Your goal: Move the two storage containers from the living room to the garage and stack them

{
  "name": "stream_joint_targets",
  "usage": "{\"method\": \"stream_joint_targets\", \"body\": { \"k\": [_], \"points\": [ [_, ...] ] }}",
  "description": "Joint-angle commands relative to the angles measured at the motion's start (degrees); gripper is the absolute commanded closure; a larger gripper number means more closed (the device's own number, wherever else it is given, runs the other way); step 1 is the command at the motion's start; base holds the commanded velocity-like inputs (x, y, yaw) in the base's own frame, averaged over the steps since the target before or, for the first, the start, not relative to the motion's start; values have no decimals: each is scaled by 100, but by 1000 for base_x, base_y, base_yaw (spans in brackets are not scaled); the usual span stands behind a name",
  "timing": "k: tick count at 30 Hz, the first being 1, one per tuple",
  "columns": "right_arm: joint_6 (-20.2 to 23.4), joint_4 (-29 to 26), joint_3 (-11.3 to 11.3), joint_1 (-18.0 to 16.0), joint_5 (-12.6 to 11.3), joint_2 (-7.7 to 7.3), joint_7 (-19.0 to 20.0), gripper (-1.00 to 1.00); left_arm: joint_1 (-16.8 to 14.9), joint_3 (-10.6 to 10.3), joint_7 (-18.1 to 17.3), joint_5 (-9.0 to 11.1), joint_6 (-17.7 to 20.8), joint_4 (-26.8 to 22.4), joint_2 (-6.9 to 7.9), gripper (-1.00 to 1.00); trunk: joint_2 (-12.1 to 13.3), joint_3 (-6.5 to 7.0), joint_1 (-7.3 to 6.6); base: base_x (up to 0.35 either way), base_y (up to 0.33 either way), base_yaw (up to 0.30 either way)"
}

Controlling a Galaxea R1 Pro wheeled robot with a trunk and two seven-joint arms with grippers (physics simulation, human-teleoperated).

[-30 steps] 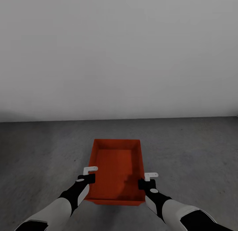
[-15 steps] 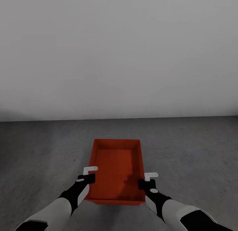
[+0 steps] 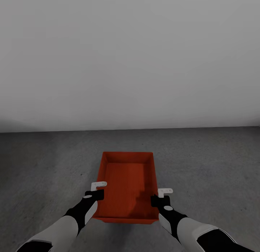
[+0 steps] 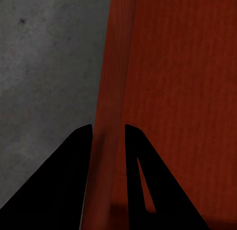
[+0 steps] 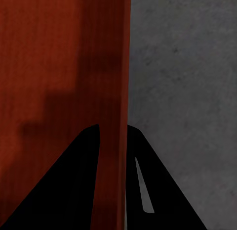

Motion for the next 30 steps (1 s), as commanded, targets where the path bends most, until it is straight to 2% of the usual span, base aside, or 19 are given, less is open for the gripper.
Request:
{"method": "stream_joint_targets", "body": {
  "k": [1,4,30],
  "points": [
    [-37,-1,-115,-2,-99,-374,-366,100,-4,164,420,-9,39,-16,6,100,-43,-22,22,0,0,0],
    [-37,-1,-115,-1,-99,-374,-366,100,-3,164,420,-9,39,-16,5,100,-164,-76,88,0,0,0],
    [-37,-1,-115,-1,-99,-374,-361,100,-3,164,420,-10,39,-23,7,100,-164,-76,88,0,0,0]
  ]
}}
